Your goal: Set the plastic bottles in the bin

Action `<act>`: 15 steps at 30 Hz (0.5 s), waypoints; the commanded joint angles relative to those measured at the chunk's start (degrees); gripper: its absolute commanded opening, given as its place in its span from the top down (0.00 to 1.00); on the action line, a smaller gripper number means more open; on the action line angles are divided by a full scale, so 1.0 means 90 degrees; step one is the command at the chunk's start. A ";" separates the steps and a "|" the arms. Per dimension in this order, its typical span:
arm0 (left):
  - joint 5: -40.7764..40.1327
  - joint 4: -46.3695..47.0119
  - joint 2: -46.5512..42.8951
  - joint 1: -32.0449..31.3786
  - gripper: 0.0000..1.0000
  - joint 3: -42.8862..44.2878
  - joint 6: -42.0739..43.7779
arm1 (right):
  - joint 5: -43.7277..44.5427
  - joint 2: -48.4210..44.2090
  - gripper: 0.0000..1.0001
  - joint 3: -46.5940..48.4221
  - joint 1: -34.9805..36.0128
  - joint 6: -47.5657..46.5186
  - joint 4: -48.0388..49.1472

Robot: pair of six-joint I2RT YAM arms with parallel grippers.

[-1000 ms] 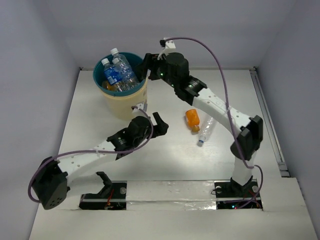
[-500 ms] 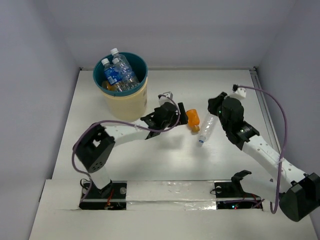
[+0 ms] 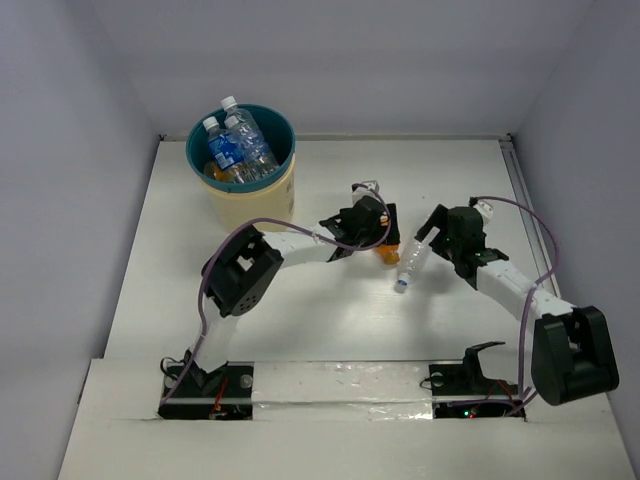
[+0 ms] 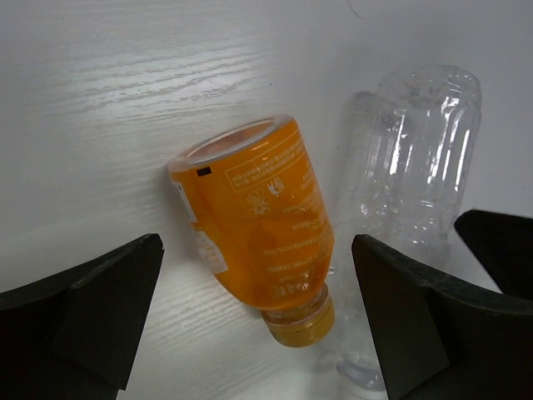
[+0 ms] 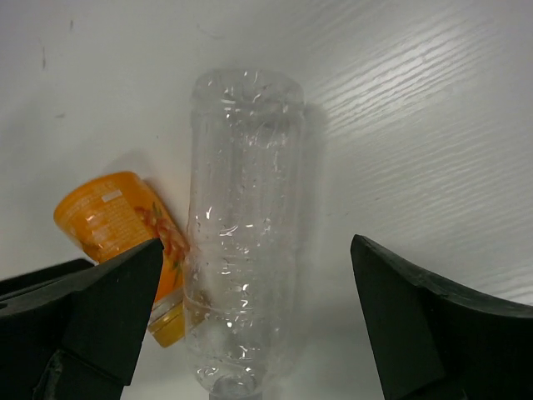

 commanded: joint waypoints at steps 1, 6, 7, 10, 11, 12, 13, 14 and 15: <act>-0.0245 -0.0218 0.0302 -0.0007 0.04 0.0384 0.0234 | -0.0546 0.0215 0.01 0.0370 0.0001 -0.0193 0.0529; -0.0401 -0.0306 0.0685 -0.0007 0.19 0.0638 0.0283 | -0.0586 0.0595 0.07 0.0673 0.0001 -0.0310 0.0178; -0.0430 -0.0287 0.0704 -0.0007 0.21 0.0619 0.0283 | -0.0595 0.0635 0.09 0.0741 0.0001 -0.0330 0.0148; -0.0548 -0.0150 0.0520 0.0051 0.39 0.0366 0.0283 | -0.0673 0.0859 0.15 0.0898 0.0001 -0.0427 -0.0027; -0.0616 -0.0024 0.0432 0.0052 0.41 0.0123 0.0293 | -0.0761 0.0928 0.15 0.1014 0.0001 -0.0524 -0.0144; -0.0636 0.0016 0.0315 0.0110 0.46 -0.0015 0.0293 | -0.0839 0.0996 0.16 0.1083 0.0001 -0.0593 -0.0232; -0.0665 0.0064 0.0053 0.0168 0.48 -0.0151 0.0293 | -0.0898 0.1161 0.17 0.1171 0.0001 -0.0642 -0.0349; -0.0742 0.0200 -0.0114 0.0169 0.50 -0.0491 0.0312 | -0.1043 0.1240 0.16 0.1317 0.0001 -0.0787 -0.0553; -0.0782 0.0279 -0.0299 0.0169 0.51 -0.0707 0.0322 | -0.1141 0.1318 0.16 0.1386 0.0001 -0.0876 -0.0632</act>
